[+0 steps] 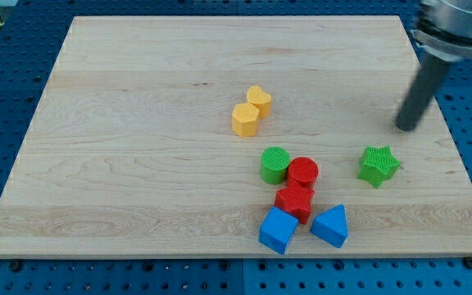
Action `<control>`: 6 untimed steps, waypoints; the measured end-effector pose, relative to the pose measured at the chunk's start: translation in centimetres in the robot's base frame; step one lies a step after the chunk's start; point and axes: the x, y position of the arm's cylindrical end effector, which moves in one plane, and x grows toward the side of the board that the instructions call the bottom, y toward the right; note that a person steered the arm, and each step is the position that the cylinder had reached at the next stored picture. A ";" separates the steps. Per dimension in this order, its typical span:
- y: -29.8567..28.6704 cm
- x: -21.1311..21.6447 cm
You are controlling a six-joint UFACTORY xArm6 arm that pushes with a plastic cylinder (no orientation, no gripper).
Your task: Push the green star into the yellow blocks
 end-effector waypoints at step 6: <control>-11.9 1.4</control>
